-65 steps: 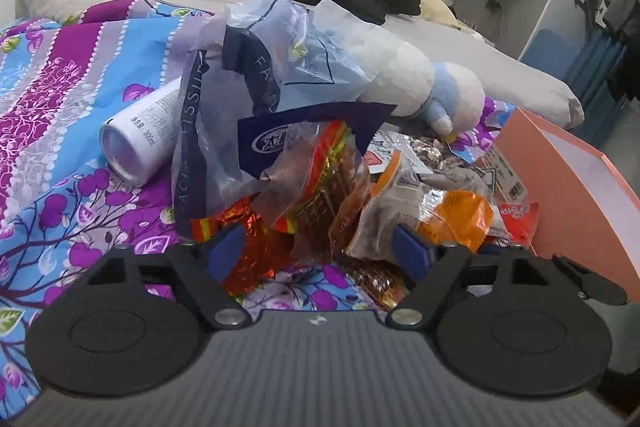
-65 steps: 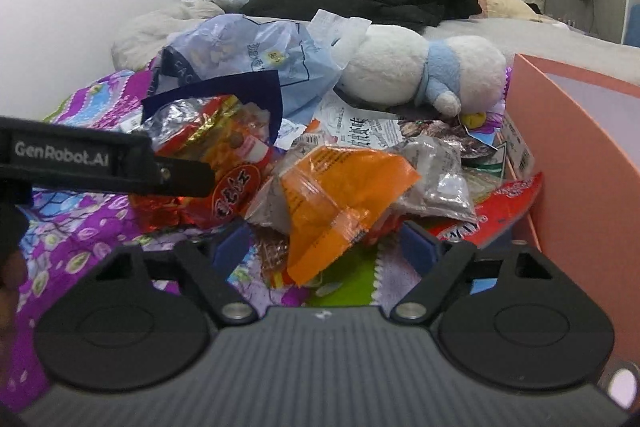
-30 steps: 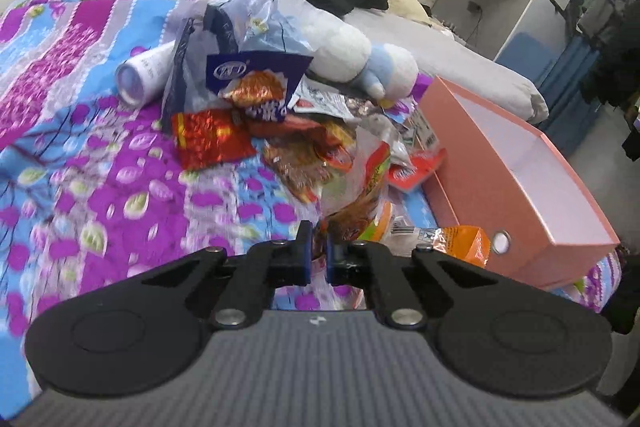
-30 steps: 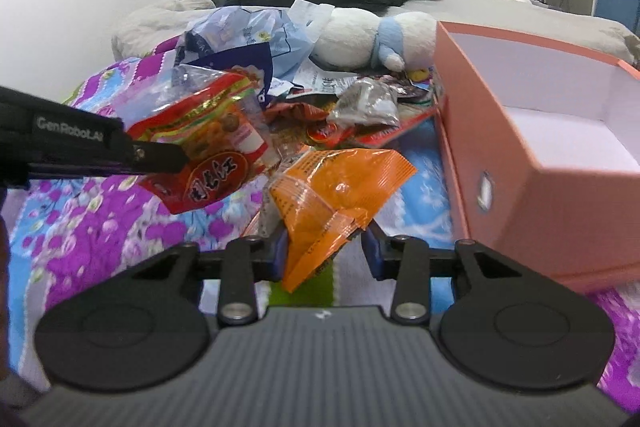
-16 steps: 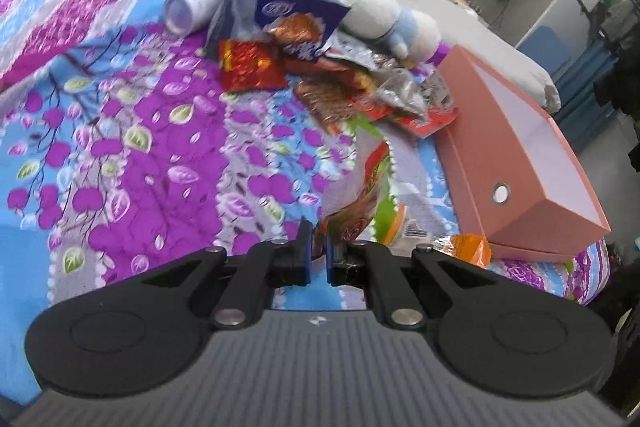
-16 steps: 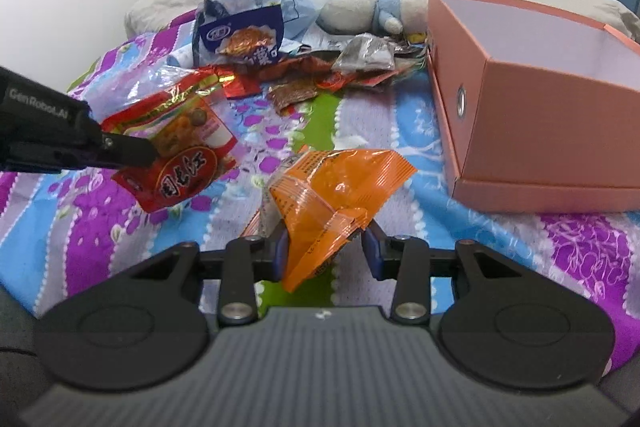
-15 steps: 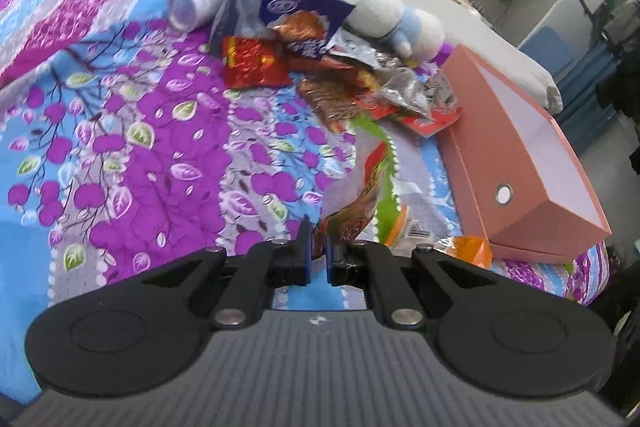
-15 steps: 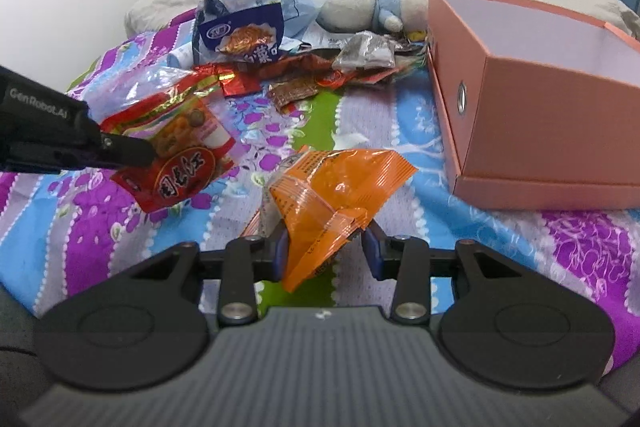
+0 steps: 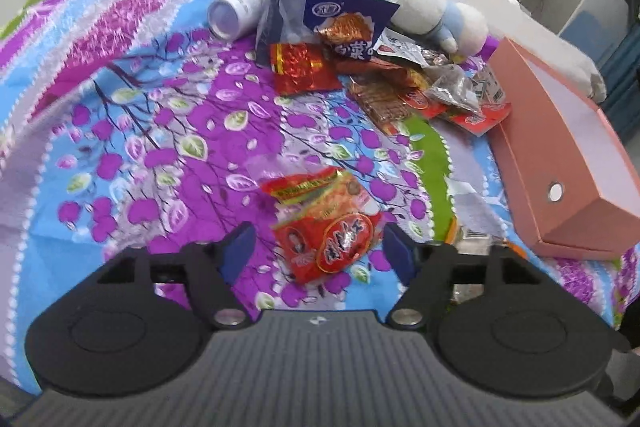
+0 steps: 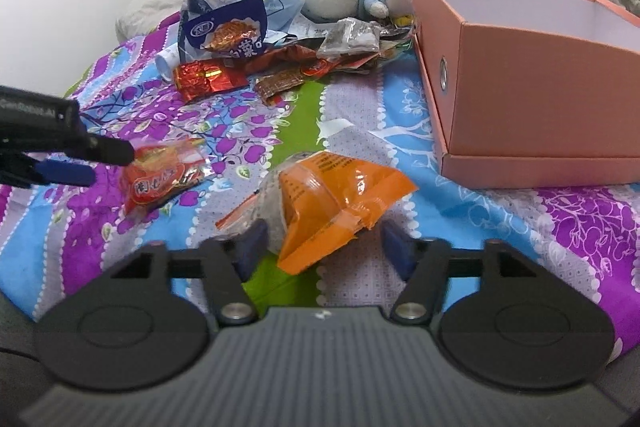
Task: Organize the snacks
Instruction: 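Close the right tool on the orange bag while the left tool grasps the red-and-white packet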
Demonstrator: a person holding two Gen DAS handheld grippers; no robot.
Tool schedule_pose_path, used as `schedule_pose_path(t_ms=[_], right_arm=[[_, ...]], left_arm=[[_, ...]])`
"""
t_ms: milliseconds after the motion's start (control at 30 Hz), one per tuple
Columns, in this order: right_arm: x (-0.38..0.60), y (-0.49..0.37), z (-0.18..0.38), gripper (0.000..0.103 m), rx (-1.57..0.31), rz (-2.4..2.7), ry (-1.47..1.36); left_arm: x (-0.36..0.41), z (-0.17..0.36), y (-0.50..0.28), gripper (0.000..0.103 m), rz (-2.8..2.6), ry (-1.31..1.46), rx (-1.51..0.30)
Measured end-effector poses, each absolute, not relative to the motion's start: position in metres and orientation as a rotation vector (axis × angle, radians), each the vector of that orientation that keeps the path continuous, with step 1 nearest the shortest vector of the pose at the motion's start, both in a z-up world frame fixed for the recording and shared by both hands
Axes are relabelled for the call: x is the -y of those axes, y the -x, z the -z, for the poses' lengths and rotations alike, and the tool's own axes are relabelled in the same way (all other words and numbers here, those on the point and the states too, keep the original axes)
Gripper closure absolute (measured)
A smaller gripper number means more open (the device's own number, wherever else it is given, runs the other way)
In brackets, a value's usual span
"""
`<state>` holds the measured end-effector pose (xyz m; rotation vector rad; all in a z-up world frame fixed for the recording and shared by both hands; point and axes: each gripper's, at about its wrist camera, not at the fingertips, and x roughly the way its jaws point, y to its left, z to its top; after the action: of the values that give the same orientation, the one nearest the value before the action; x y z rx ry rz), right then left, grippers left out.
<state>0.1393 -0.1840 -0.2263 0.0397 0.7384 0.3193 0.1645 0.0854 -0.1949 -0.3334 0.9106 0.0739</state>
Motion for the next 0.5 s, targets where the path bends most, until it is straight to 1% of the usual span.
schedule_pose_path(t_ms=[33,67,100,167,233,500], right_arm=[[0.184,-0.139,0.226,0.025,-0.736,-0.319,-0.036],[0.184,-0.139,0.227,0.019,-0.734,-0.316,-0.03],[0.184,-0.139,0.226,0.018,-0.73,-0.311,-0.025],[0.185,-0.139,0.225,0.018,-0.72,-0.303,-0.022],[0.187,-0.138,0.223,0.018,-0.704,-0.302,-0.028],[0.18,-0.136,0.218,0.018,-0.606,-0.349,0.028]], left_arm=[[-0.086,0.194,-0.165,0.017,-0.086,0.317,-0.909],[-0.086,0.192,-0.164,0.017,-0.097,0.299,-0.902],[-0.086,0.191,-0.164,0.016,-0.105,0.284,-0.896],[-0.088,0.189,-0.163,0.012,-0.115,0.266,-0.886],[-0.09,0.188,-0.161,0.011,-0.118,0.263,-0.877],[-0.076,0.19,-0.164,0.01,-0.091,0.182,-0.88]])
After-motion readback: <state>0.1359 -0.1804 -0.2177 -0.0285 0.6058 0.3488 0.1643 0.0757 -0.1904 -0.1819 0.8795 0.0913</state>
